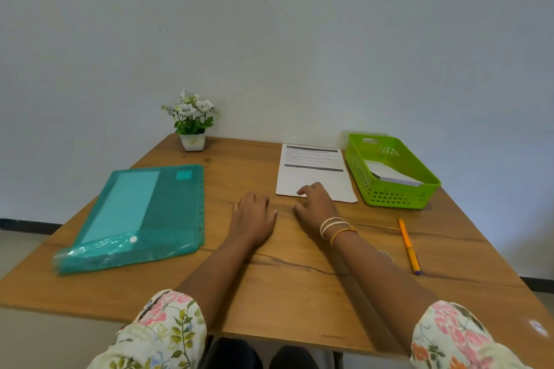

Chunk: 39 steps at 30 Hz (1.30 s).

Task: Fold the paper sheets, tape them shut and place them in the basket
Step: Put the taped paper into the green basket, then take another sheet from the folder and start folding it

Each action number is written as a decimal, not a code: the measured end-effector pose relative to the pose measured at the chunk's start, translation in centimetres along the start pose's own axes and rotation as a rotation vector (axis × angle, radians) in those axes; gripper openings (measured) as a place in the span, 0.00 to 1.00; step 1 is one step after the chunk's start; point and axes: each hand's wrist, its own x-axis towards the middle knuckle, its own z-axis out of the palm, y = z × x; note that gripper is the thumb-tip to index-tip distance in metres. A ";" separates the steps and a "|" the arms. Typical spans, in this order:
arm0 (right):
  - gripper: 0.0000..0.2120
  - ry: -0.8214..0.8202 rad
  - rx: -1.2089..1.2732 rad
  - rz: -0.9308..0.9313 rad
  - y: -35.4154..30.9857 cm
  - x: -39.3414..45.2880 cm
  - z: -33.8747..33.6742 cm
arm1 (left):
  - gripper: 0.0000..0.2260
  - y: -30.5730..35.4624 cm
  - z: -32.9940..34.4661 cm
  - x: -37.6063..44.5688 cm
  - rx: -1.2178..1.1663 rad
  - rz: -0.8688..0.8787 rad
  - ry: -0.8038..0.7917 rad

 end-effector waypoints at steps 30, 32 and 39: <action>0.07 0.305 -0.020 -0.128 -1.5 0.0 -0.2 | 0.15 -0.3 0.6 0.1 -0.071 -0.002 0.215; 0.08 0.359 0.117 -0.162 -1.6 -1.5 -1.0 | 0.13 -0.1 0.2 -0.2 -0.114 -0.009 0.209; 0.10 0.253 0.369 -0.227 0.4 -4.5 -2.7 | 0.12 0.0 -2.6 -0.4 -0.930 -0.459 0.280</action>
